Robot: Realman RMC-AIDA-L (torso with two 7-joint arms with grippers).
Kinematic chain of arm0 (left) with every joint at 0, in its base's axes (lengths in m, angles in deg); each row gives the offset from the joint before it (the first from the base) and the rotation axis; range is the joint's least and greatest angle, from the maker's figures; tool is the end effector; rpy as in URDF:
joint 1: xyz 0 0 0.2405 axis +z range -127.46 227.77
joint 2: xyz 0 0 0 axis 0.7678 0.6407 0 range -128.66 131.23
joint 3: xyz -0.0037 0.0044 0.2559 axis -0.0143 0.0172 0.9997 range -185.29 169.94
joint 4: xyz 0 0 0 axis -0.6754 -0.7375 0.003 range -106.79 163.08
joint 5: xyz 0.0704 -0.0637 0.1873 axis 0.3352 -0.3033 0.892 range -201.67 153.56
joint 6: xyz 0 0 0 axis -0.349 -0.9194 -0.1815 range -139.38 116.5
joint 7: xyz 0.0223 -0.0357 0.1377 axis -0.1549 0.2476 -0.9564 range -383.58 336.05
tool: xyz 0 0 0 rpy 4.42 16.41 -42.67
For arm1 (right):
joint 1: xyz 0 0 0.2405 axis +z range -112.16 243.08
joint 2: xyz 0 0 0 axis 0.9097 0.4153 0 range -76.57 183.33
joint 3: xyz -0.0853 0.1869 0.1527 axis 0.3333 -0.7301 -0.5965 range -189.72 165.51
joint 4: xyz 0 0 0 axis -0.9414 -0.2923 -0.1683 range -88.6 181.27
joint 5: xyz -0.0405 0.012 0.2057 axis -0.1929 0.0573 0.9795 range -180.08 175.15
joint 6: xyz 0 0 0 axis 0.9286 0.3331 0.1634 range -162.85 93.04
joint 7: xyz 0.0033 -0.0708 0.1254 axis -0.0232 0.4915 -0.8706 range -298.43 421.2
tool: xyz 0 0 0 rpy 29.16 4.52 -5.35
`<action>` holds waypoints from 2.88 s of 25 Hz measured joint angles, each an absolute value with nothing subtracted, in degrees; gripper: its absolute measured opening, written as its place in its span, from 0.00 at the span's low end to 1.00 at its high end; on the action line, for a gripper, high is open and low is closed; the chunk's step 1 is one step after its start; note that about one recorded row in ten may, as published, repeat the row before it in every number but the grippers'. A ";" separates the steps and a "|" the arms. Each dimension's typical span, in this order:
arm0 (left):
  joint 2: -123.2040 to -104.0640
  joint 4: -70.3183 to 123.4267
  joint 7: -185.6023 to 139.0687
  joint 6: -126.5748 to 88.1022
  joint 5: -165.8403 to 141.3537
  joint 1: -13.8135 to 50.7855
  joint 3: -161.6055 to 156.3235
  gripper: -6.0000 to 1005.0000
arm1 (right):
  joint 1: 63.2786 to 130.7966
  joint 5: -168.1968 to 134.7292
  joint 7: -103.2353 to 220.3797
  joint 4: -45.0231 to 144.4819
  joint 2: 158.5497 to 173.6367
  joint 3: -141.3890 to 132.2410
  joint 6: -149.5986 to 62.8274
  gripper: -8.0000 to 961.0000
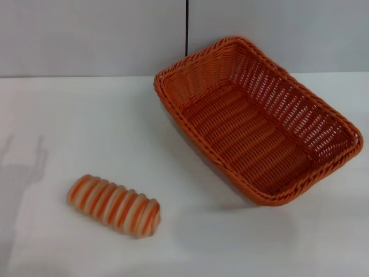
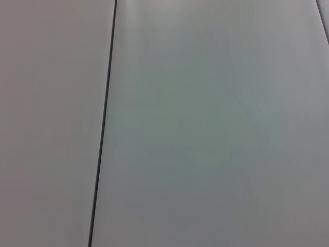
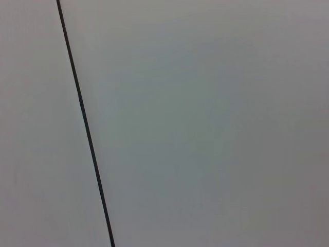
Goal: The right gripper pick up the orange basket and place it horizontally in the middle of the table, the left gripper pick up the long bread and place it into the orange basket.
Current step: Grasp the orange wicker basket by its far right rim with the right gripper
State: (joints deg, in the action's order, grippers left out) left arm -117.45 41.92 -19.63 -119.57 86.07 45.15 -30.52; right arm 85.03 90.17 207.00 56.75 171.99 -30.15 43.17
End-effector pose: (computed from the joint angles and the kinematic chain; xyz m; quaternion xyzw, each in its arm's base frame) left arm -0.3271 0.1806 0.0208 -0.5858 -0.1095 -0.4287 0.6790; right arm 0.4072 0.2705 0.0853 -0.5360 0.3038 0.3668 0.6970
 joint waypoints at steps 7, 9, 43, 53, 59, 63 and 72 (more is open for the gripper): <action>-117.45 42.24 -19.66 -120.51 86.07 45.35 -30.46 0.60 | 86.11 90.17 207.11 57.25 171.85 -30.39 42.49 0.54; -117.46 42.24 -19.66 -120.51 86.07 45.35 -30.40 0.60 | 86.35 90.17 207.18 57.25 171.87 -30.40 42.37 0.53; -117.21 42.82 -19.72 -121.55 86.07 42.70 -29.91 0.60 | 84.59 93.88 189.95 61.73 171.75 -21.91 45.52 0.50; -117.28 42.82 -19.48 -120.77 86.06 41.65 -29.22 0.60 | 83.80 93.83 152.26 82.22 166.03 0.38 55.67 0.49; -117.28 42.83 -19.46 -119.57 86.08 41.61 -29.20 0.60 | 86.75 83.39 128.24 96.85 158.62 18.25 58.64 0.48; -117.28 42.82 -19.14 -118.88 86.07 41.27 -29.20 0.60 | 89.97 72.48 121.68 102.80 158.05 21.68 59.64 0.47; -117.28 42.73 -17.79 -118.33 86.07 40.84 -29.04 0.60 | 101.43 45.55 118.74 102.27 159.59 22.97 62.47 0.46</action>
State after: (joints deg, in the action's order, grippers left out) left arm -117.28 42.73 -17.79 -118.33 86.07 40.84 -29.04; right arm 101.43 45.55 118.74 102.27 159.59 22.97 62.47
